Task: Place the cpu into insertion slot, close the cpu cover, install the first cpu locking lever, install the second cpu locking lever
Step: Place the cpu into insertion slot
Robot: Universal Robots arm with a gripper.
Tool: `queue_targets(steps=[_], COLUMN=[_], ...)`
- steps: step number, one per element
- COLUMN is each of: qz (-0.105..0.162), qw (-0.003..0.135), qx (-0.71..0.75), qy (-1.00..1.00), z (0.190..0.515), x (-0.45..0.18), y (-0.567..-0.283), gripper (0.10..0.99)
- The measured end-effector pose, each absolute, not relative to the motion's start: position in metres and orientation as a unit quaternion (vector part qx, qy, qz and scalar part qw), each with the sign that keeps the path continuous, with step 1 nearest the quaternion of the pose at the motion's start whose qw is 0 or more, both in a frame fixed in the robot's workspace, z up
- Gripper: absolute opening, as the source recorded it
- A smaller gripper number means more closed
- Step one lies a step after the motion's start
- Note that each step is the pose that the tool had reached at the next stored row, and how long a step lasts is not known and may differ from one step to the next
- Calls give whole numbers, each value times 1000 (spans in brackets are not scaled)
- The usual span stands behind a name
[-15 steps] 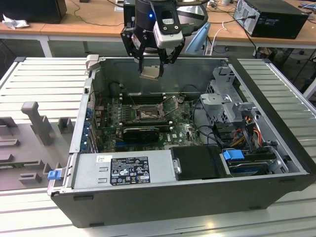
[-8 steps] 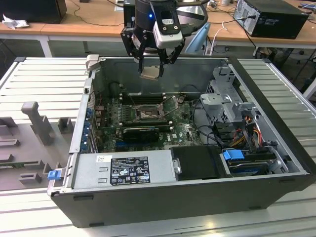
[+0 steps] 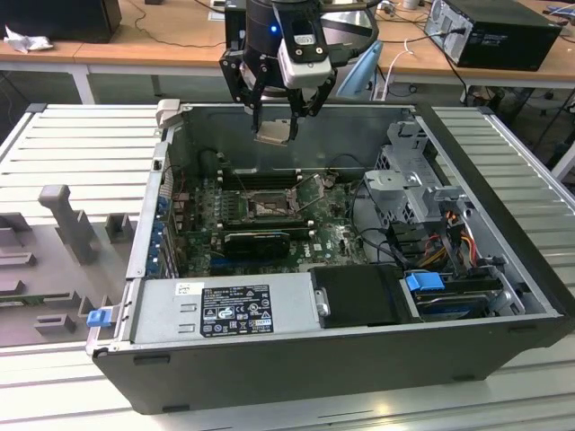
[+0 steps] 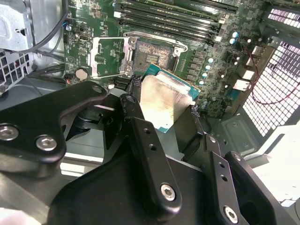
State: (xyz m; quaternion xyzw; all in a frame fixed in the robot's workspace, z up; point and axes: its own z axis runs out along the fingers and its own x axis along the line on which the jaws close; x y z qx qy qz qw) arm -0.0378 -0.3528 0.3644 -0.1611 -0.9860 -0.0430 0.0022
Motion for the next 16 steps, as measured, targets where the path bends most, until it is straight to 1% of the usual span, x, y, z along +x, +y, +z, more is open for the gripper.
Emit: queue_targets(steps=[16], qz=[-43], qw=[1], qx=[-199], qy=[-979], z=[364], x=[-38], y=[-353], gripper=[525])
